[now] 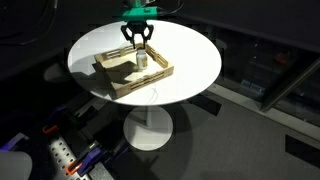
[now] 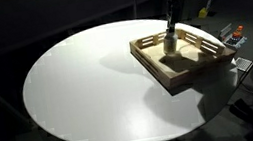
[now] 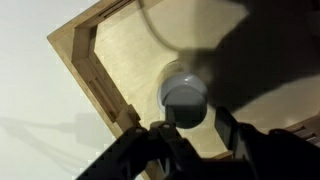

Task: Remove the lid from the white bottle

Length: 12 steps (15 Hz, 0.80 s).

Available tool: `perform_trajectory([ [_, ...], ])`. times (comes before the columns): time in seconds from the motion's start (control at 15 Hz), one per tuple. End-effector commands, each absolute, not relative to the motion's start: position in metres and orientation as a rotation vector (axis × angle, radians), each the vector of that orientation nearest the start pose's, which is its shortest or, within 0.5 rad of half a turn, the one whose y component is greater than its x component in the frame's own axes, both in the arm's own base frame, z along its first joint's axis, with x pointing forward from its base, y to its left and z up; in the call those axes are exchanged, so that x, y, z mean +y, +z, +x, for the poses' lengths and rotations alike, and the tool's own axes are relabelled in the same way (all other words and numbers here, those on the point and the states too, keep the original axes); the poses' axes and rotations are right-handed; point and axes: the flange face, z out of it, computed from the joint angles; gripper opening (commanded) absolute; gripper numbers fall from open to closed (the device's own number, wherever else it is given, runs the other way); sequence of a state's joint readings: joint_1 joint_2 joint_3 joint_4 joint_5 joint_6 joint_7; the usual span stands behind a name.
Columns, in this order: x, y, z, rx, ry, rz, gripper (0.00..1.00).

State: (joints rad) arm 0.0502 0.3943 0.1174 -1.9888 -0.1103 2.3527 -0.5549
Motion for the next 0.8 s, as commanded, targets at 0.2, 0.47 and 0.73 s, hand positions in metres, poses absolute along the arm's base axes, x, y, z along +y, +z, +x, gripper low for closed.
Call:
perform_trajectory([
  [0.2, 0.093, 0.274, 0.599, -1.252, 0.057, -2.914, 0.66],
  [0.47, 0.088, 0.276, 0.600, -1.232, 0.051, -2.943, 0.98],
  [0.73, 0.081, 0.268, 0.602, -1.199, 0.056, -2.963, 1.00],
])
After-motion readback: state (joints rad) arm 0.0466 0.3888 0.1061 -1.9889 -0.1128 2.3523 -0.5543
